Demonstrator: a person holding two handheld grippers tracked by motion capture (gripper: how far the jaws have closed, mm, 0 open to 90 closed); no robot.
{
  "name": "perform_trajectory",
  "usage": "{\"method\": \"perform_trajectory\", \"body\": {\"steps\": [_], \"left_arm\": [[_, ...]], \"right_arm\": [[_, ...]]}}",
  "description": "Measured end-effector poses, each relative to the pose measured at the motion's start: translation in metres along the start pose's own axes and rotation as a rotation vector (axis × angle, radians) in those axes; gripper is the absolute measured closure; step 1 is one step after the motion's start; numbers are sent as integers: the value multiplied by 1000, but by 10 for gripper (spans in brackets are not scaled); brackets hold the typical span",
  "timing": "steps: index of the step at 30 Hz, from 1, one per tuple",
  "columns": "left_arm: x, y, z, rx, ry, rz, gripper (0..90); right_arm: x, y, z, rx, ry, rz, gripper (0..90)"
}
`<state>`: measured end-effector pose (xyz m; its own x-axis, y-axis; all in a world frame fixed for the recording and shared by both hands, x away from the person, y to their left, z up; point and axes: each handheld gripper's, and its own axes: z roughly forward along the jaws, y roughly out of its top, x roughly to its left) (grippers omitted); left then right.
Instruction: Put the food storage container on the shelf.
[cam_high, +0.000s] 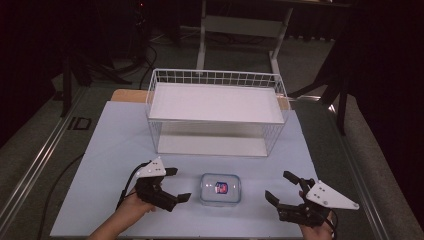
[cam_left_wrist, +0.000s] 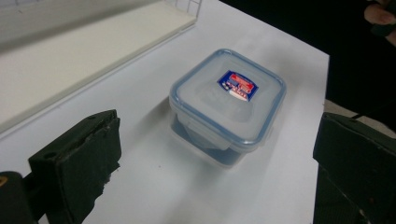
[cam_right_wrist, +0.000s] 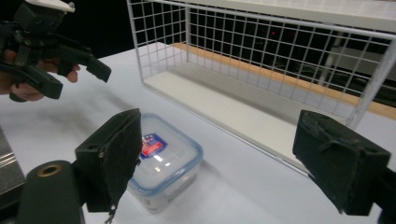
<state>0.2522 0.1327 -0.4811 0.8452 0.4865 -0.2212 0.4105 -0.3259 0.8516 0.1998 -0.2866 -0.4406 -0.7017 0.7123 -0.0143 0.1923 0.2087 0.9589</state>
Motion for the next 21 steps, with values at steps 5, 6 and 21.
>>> {"method": "perform_trajectory", "body": {"steps": [5,6,21], "left_arm": [[-1,13,2,-1,-37,-38,21],[-2,14,3,1,-28,-34,22],[10,17,46,111,-52,-242,21]], "right_arm": [[-6,9,7,76,18,86,141],[-6,10,9,97,13,81,136],[-12,1,61,268,99,238,120]]}}
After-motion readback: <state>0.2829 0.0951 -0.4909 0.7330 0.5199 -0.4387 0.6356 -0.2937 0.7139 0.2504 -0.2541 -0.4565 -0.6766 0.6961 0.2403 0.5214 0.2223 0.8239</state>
